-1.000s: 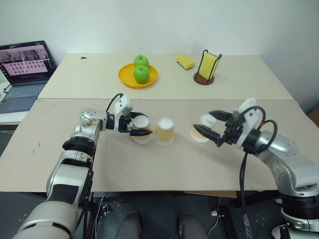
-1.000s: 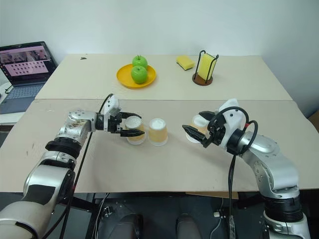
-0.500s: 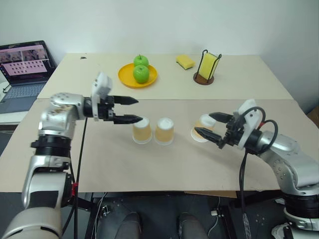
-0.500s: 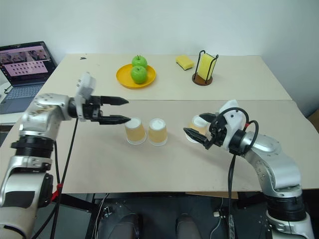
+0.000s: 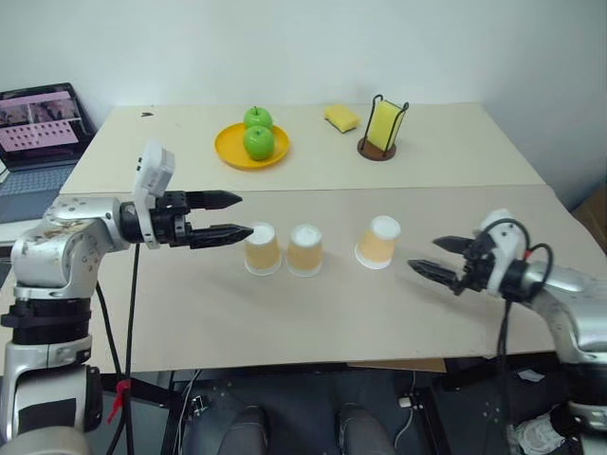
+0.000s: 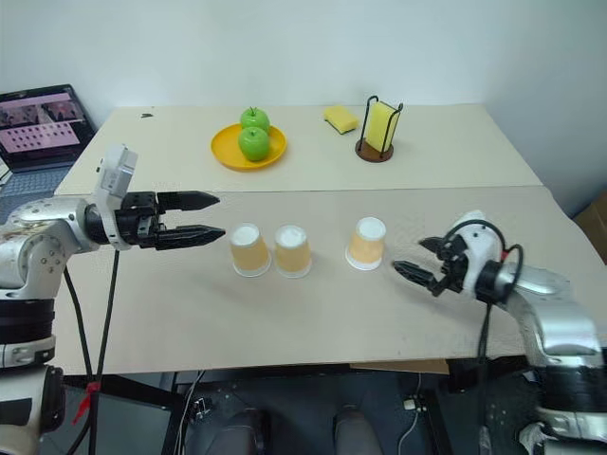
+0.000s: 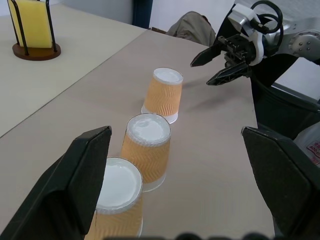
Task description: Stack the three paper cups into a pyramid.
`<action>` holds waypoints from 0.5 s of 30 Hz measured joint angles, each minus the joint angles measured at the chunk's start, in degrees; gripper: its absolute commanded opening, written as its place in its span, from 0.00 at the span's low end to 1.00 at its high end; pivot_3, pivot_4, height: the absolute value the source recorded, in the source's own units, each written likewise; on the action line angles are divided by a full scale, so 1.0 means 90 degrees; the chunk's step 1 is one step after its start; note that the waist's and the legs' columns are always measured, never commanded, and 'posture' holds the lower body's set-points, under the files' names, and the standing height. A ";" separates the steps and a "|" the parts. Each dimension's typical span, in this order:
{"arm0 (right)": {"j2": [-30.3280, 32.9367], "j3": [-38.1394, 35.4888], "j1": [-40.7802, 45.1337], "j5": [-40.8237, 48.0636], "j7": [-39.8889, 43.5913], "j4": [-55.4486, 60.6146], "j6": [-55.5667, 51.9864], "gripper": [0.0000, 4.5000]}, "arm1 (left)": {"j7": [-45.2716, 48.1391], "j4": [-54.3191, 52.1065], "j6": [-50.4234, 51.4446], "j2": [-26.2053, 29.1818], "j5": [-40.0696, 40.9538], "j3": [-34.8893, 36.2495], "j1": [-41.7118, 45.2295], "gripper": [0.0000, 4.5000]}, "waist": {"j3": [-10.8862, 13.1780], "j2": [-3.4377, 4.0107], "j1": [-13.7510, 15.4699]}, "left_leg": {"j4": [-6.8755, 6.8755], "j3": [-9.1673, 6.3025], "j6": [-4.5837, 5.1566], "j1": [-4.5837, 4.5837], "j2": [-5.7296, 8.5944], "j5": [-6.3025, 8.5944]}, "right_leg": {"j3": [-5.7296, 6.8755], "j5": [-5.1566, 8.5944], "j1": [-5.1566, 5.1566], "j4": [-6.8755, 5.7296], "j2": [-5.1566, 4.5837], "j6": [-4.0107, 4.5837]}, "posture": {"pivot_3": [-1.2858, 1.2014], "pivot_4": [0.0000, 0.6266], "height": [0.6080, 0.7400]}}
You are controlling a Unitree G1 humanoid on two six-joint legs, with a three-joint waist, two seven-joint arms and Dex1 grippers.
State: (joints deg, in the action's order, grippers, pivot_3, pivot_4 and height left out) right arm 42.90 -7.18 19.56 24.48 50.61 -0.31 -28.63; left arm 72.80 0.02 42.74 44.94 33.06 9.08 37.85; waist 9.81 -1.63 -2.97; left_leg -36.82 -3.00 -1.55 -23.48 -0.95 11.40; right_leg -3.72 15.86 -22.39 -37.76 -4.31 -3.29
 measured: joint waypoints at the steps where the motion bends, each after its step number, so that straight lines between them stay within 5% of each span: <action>1: -0.0135 0.0104 0.0152 -0.0077 0.0026 -0.0172 0.0085 1.00 | -0.0034 -0.0035 0.0008 0.0046 0.0042 0.0044 -0.0005 0.99 | 0.0000 0.0000 0.0004 | 0.0000 -0.0001 0.0000 -0.0001 0.0000 0.0000 | 0.0000 0.0000 0.0000 0.0001 0.0000 0.0000 | 0.52 0.24 0.94; 15: -0.0781 0.0613 0.1561 -0.0482 0.0500 -0.2035 0.0835 1.00 | -0.0174 -0.0482 -0.0593 0.0325 0.0008 0.0112 -0.1203 0.99 | 0.0005 0.0005 0.0069 | 0.0000 0.0002 0.0000 -0.0004 0.0004 0.0000 | 0.0003 -0.0001 0.0000 0.0005 -0.0007 0.0001 | 0.52 0.24 0.94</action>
State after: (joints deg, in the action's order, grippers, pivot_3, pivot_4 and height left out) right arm 35.87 -1.66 33.61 20.15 55.11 -18.63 -21.11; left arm 71.23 -4.32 37.40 47.86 33.14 10.09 27.02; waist 9.86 -1.58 -2.34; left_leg -36.81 -2.99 -1.55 -23.52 -0.91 11.40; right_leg -3.70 15.86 -22.39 -37.71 -4.37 -3.28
